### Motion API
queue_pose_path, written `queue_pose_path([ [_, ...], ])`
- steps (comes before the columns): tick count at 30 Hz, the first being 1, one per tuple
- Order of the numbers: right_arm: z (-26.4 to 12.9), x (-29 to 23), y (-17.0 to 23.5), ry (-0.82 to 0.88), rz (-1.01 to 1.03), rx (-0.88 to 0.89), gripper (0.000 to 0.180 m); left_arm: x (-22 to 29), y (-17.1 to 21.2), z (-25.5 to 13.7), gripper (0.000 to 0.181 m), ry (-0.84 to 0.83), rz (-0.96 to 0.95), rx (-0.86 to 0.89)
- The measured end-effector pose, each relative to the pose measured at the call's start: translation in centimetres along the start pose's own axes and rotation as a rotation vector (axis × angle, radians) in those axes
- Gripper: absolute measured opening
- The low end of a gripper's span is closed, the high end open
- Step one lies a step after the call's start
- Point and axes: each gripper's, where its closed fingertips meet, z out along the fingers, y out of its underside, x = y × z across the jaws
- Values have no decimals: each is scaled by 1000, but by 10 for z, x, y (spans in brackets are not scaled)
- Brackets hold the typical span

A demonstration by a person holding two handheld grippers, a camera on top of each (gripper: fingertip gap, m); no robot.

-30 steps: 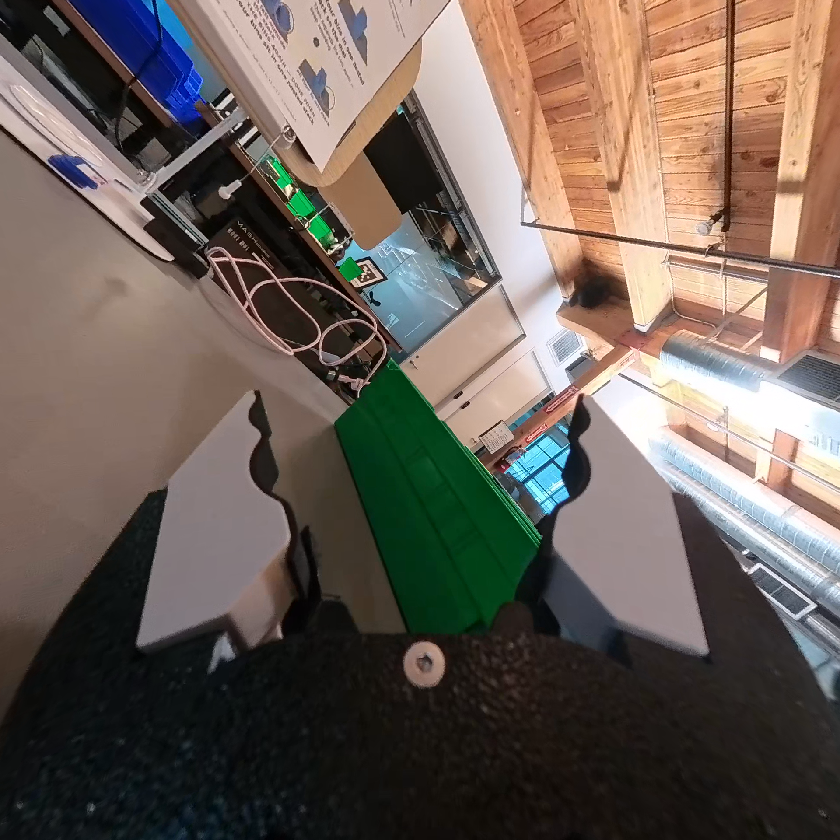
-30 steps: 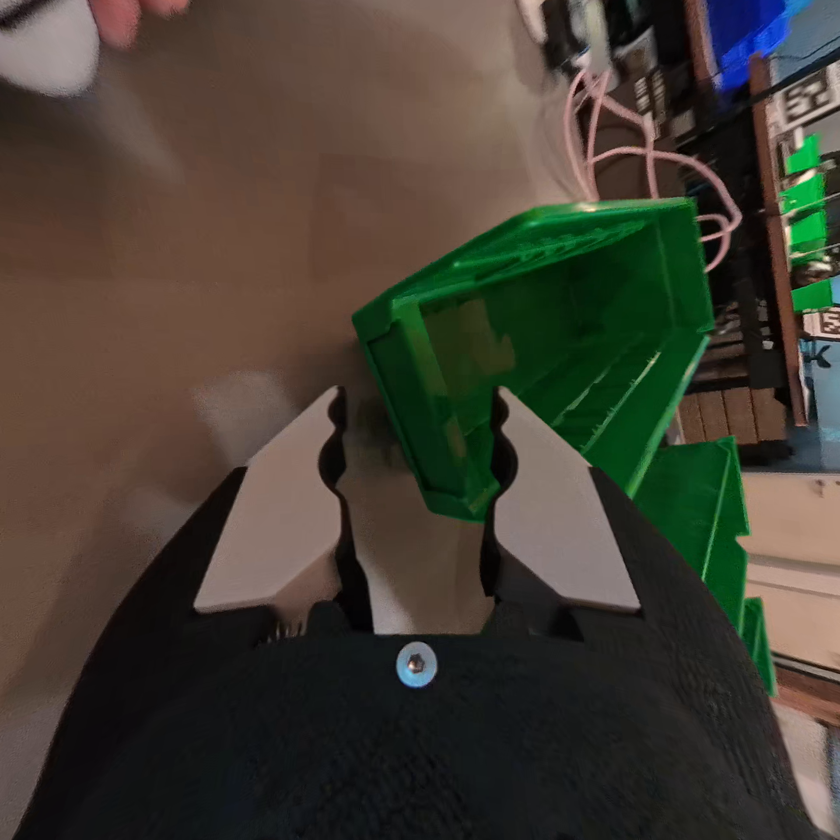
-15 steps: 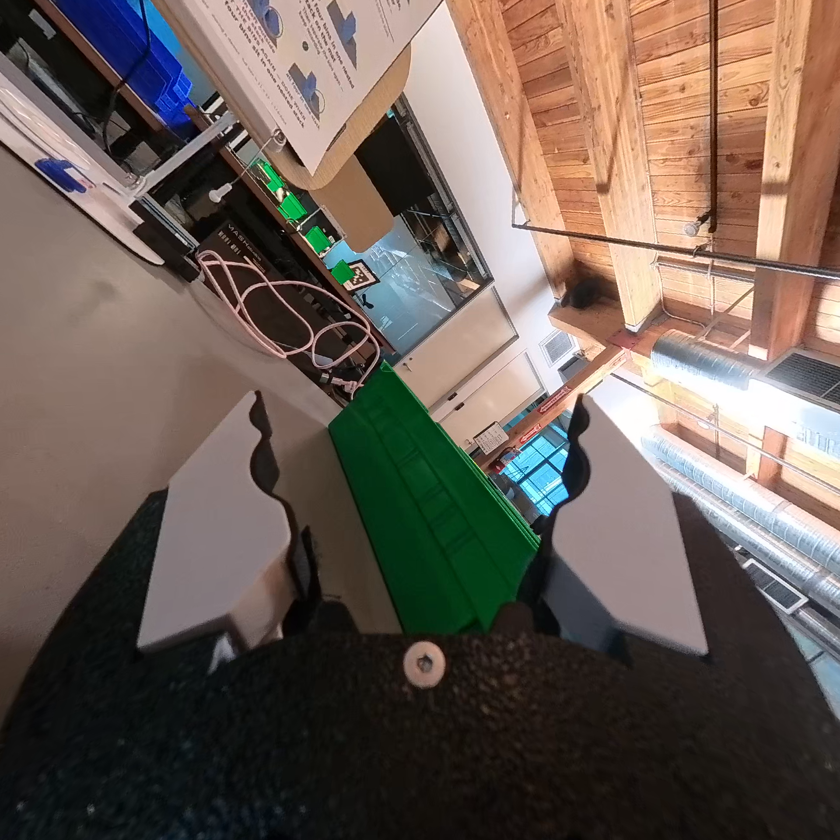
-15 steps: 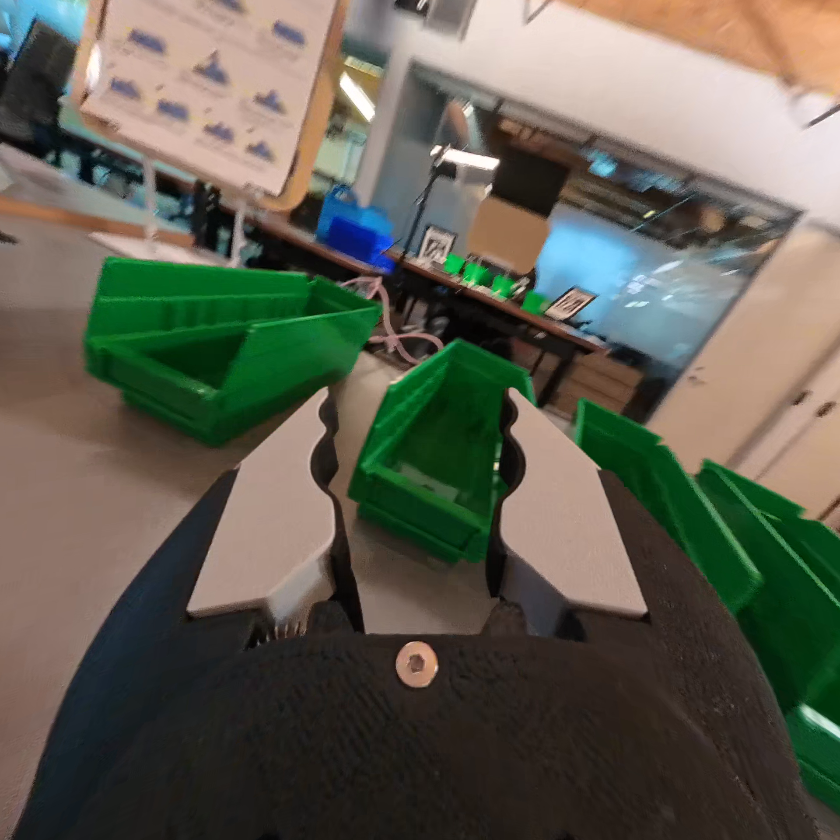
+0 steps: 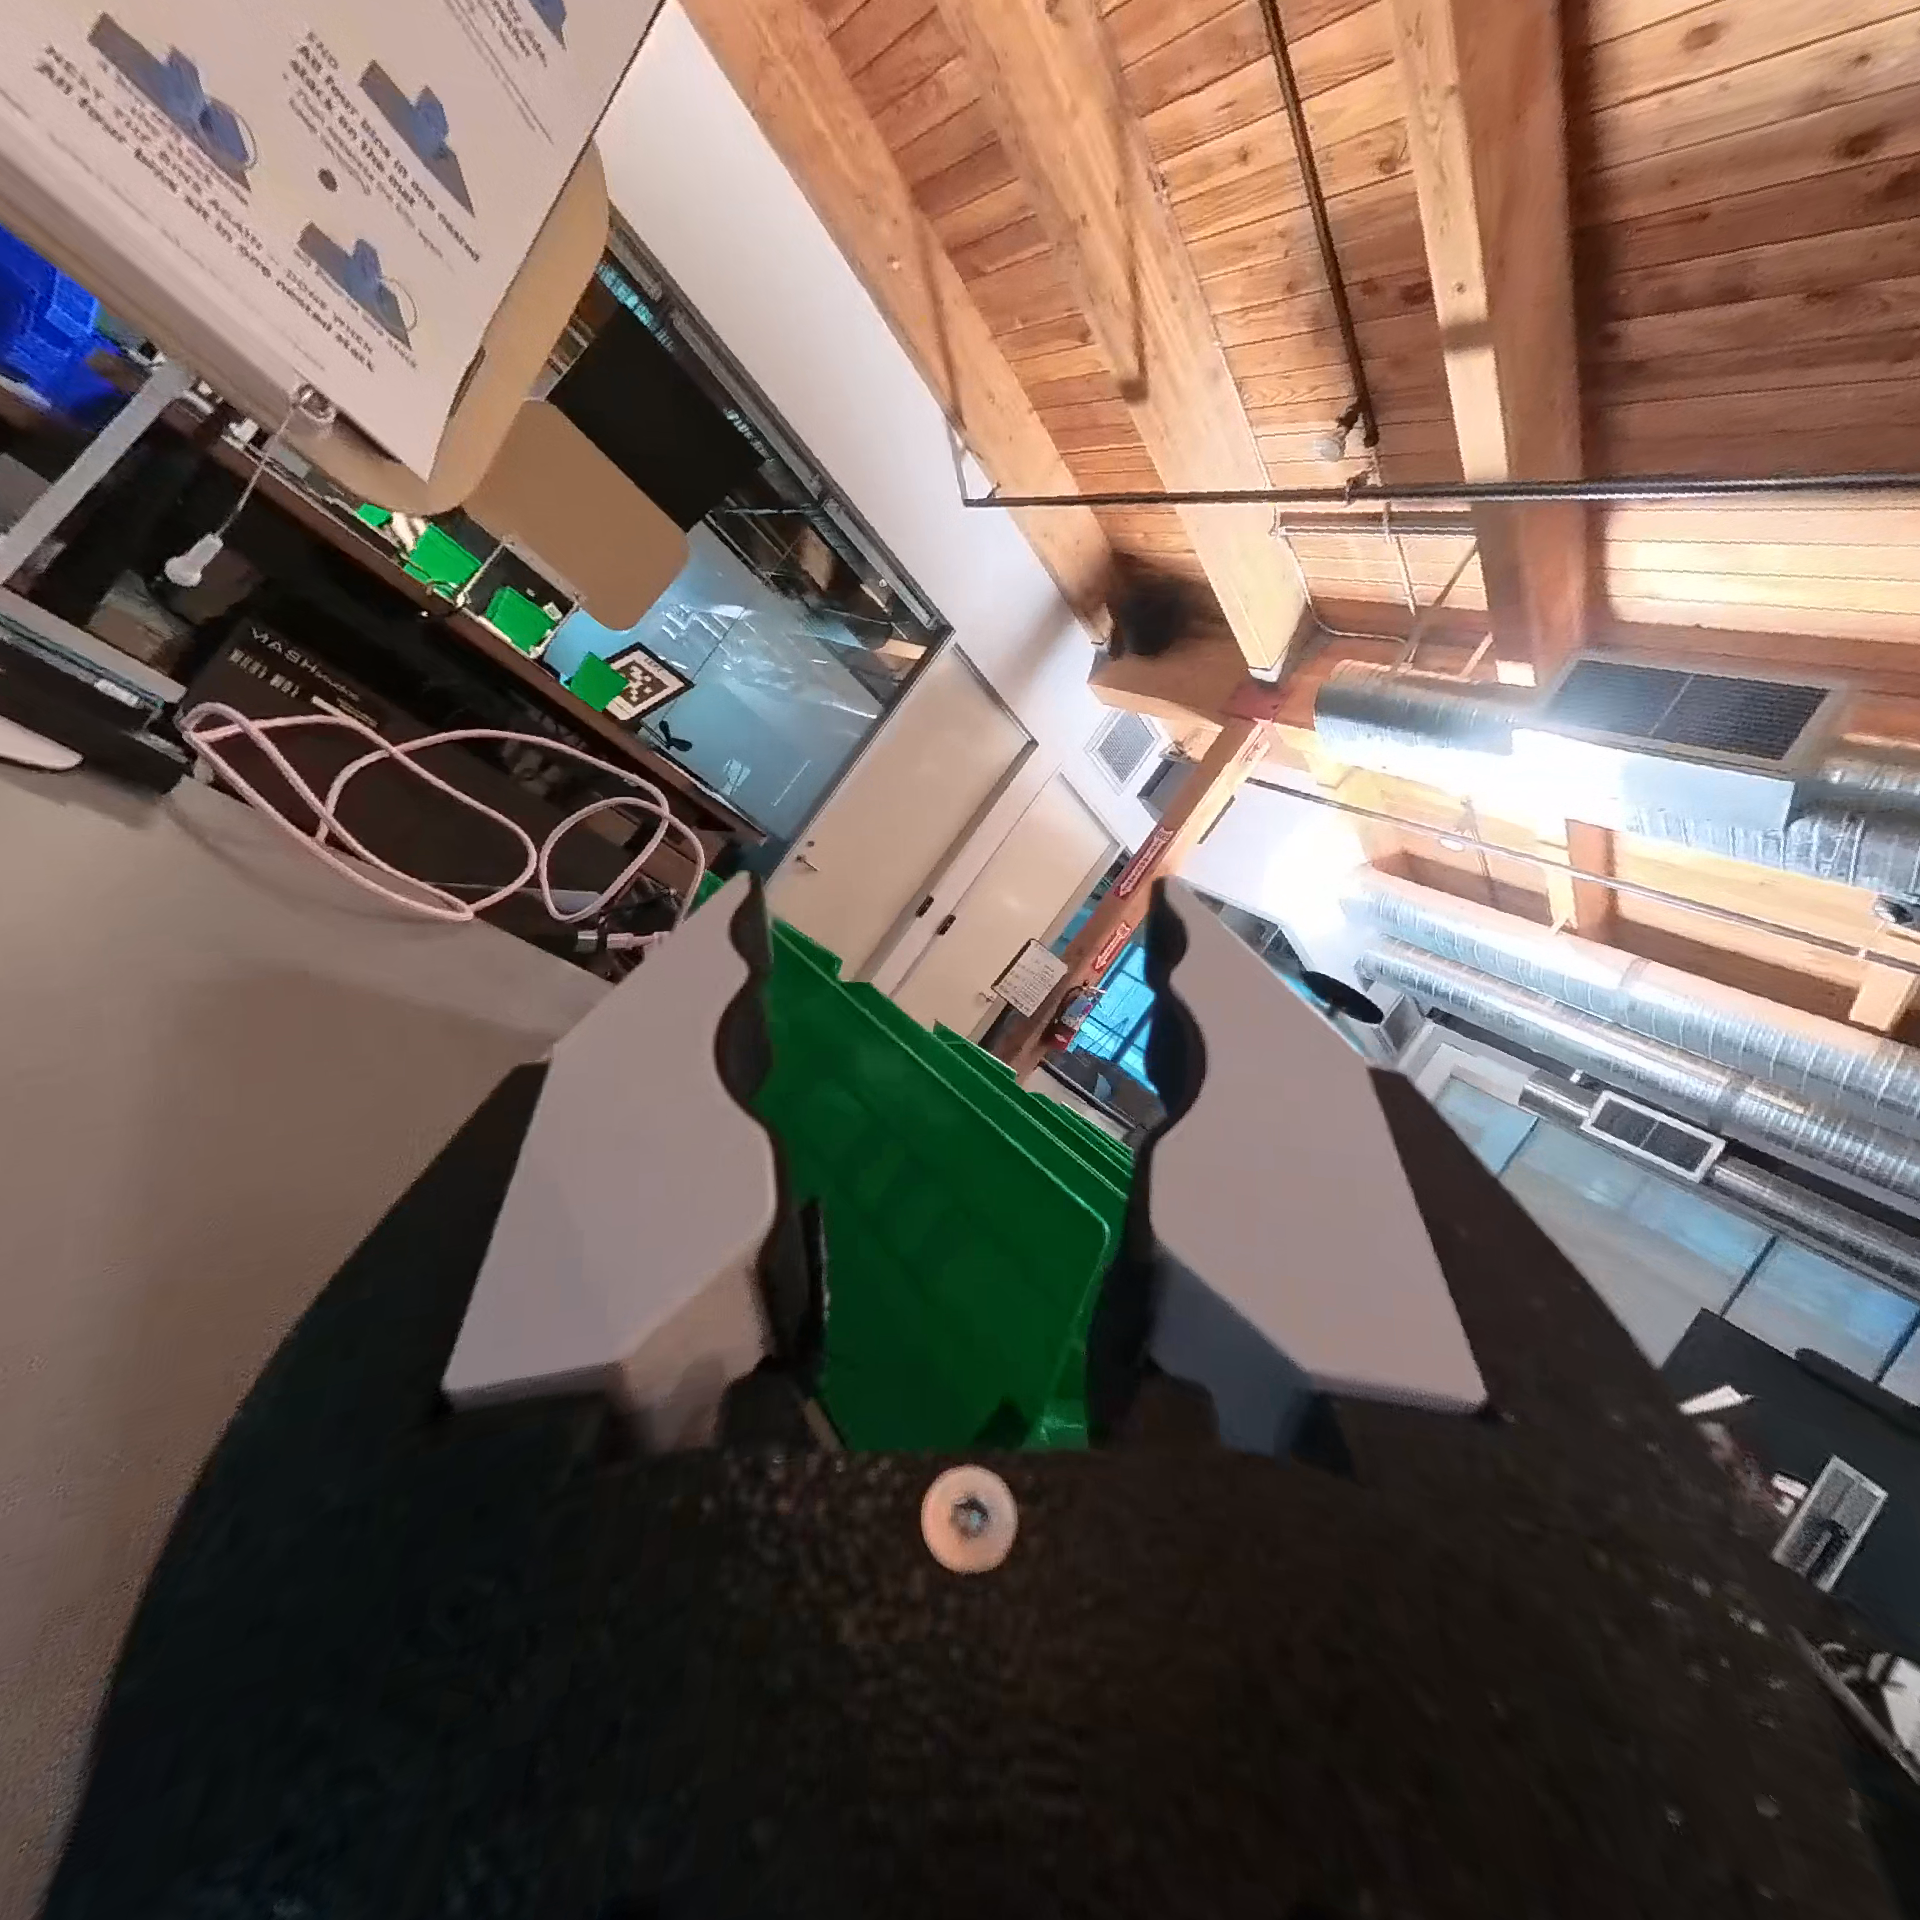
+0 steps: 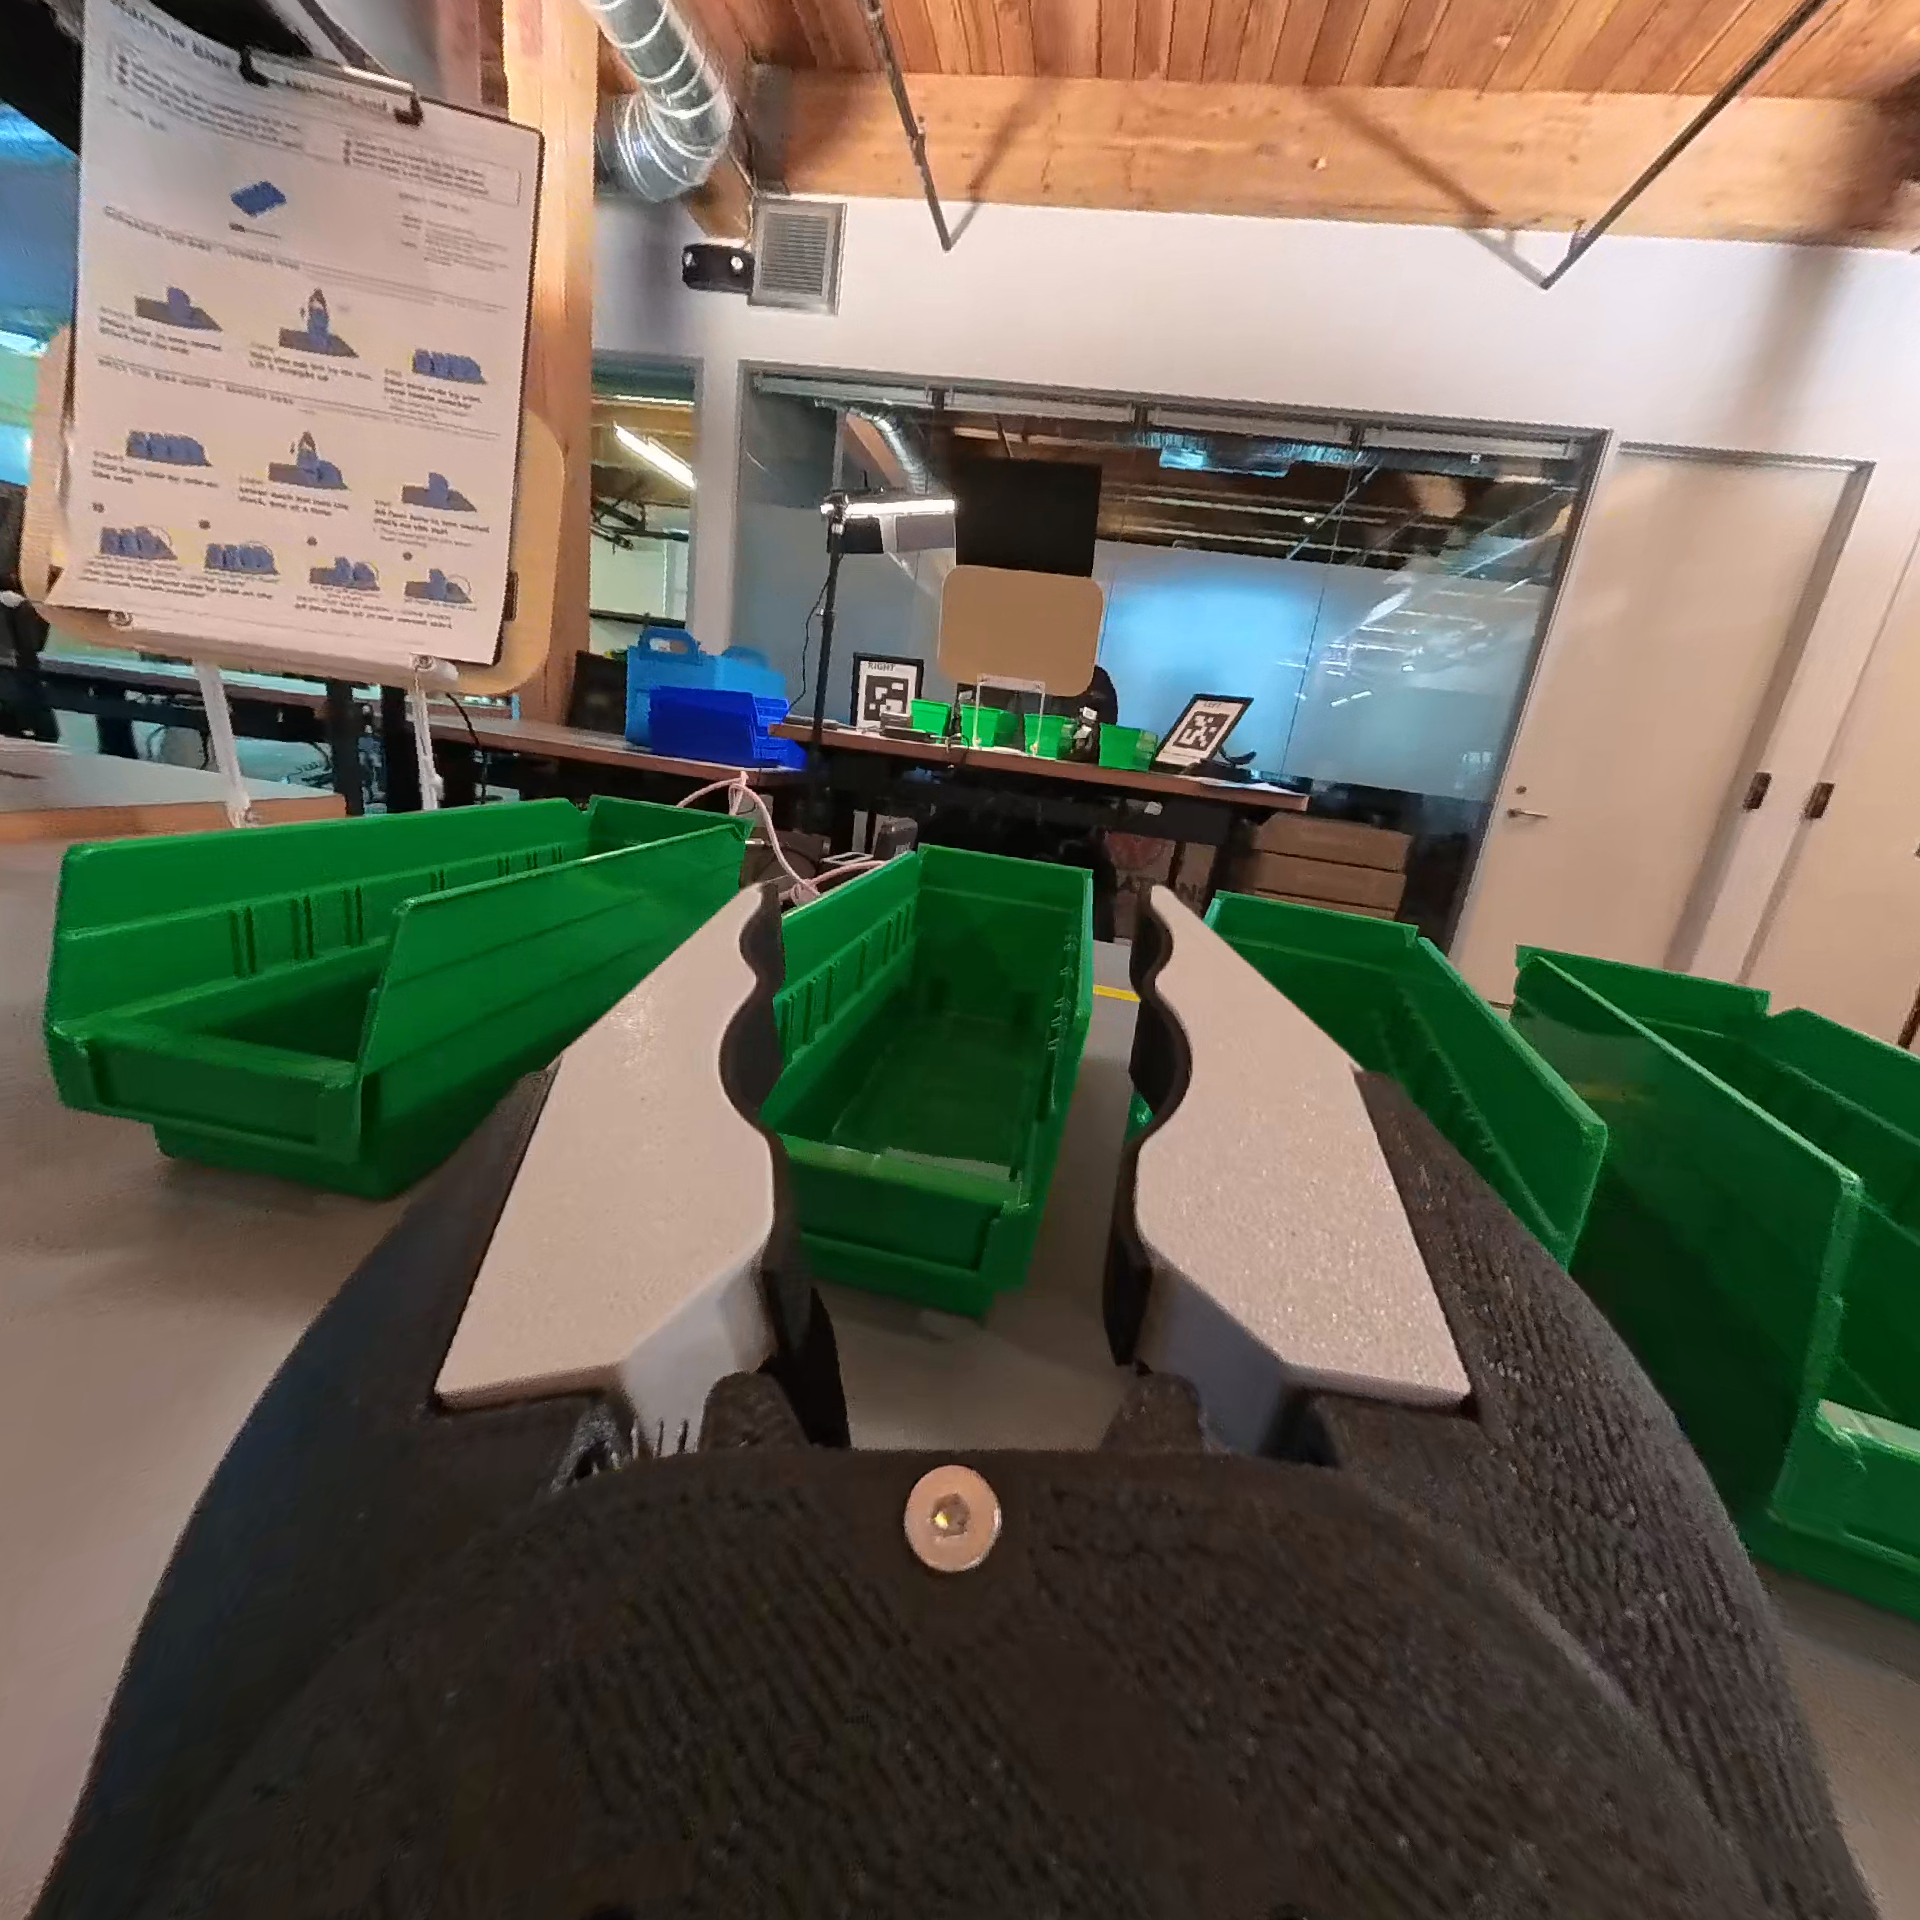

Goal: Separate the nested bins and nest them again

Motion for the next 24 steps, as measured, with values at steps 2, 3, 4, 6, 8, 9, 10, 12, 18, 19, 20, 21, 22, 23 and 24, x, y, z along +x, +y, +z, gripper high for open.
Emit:
queue_pose_path([
  [2,2,0,4,-3,5,-21,67,7,0,0,63,29,33,-8],
  [3,4,0,6,-6,7,-32,67,11,2,1,62,35,59,-24],
  [4,5,-1,8,-10,7,-39,67,16,7,3,53,48,103,-52],
  [6,6,0,10,-10,1,-52,67,38,22,4,18,142,214,-136],
  [8,7,0,11,-10,-2,-58,66,56,39,5,0,201,359,-207],
  [9,7,-1,12,-13,-2,-60,66,59,45,6,0,202,444,-225],
  [10,8,-1,12,-16,-2,-63,66,63,50,6,0,199,531,-236],
  [12,8,-2,14,-23,-1,-71,65,66,55,7,0,188,685,-240],
  [18,8,-3,18,-50,78,-106,45,65,62,7,0,182,693,-287],
  [19,8,2,14,-22,120,-103,42,64,63,7,0,189,645,-303],
  [20,11,5,5,-3,166,-87,42,63,63,7,0,190,615,-306],
  [21,16,2,-7,-32,190,-72,43,62,62,7,0,188,605,-300],
  [22,23,-6,-19,-90,188,-79,47,62,59,7,0,183,608,-291],
  [23,34,-10,-28,-128,171,-110,55,61,58,7,0,179,617,-280],
  [24,48,-12,-35,-152,146,-156,64,62,56,7,0,178,623,-273],
])
